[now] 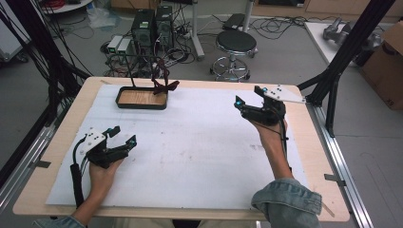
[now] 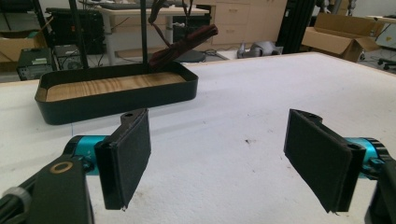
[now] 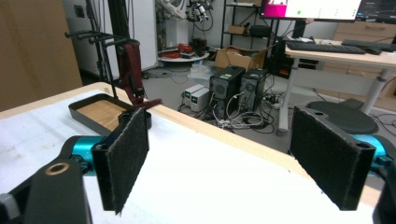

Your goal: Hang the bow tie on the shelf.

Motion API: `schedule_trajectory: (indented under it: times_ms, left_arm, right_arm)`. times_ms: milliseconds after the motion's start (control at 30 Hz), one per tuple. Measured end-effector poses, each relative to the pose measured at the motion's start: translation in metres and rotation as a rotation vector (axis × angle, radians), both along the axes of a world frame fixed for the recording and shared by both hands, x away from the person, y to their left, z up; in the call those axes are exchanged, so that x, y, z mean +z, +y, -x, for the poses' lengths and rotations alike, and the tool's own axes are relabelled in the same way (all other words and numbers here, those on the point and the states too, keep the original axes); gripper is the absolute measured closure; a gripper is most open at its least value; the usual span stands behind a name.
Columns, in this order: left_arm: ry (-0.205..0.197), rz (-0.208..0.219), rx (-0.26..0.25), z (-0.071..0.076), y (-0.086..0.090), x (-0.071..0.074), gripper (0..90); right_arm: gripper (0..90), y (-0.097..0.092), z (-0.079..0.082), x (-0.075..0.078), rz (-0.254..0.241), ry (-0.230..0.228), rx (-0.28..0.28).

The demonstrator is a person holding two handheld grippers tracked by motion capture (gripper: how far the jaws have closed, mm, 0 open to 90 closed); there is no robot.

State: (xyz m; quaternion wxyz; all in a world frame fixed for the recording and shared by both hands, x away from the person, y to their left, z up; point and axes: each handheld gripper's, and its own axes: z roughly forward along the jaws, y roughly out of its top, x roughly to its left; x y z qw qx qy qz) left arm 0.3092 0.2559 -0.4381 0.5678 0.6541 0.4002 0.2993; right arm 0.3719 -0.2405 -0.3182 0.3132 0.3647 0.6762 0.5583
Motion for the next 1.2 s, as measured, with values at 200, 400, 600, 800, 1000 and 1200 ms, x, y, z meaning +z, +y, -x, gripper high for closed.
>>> schedule_trajectory:
  times_ms: [200,400,600,800,1000,1200]
  left_arm:
    - [-0.001,-0.002,0.001,0.000,0.000,0.000,23.2]
    - [0.002,-0.005,0.007,0.000,-0.001,0.000,23.2]
    - [0.002,-0.009,0.008,0.000,-0.001,0.000,23.2]
    - [0.001,-0.012,0.011,0.000,-0.001,0.000,23.1]
    - [0.002,-0.013,0.013,0.001,-0.001,0.000,23.1]
    - [0.000,-0.022,0.016,0.001,-0.002,0.000,23.0]
  right_arm:
    - [13.6,-0.018,0.019,-0.015,-0.018,-0.020,-0.012]
    - [11.0,-0.032,0.038,-0.029,-0.074,-0.032,-0.019]
    - [10.9,-0.037,0.054,-0.046,-0.087,-0.037,-0.002]
    - [10.9,-0.042,0.071,-0.071,-0.088,-0.048,-0.027]
    - [10.9,-0.049,0.081,-0.094,-0.065,-0.057,-0.022]
    - [10.9,-0.051,0.092,-0.113,-0.041,-0.045,-0.033]
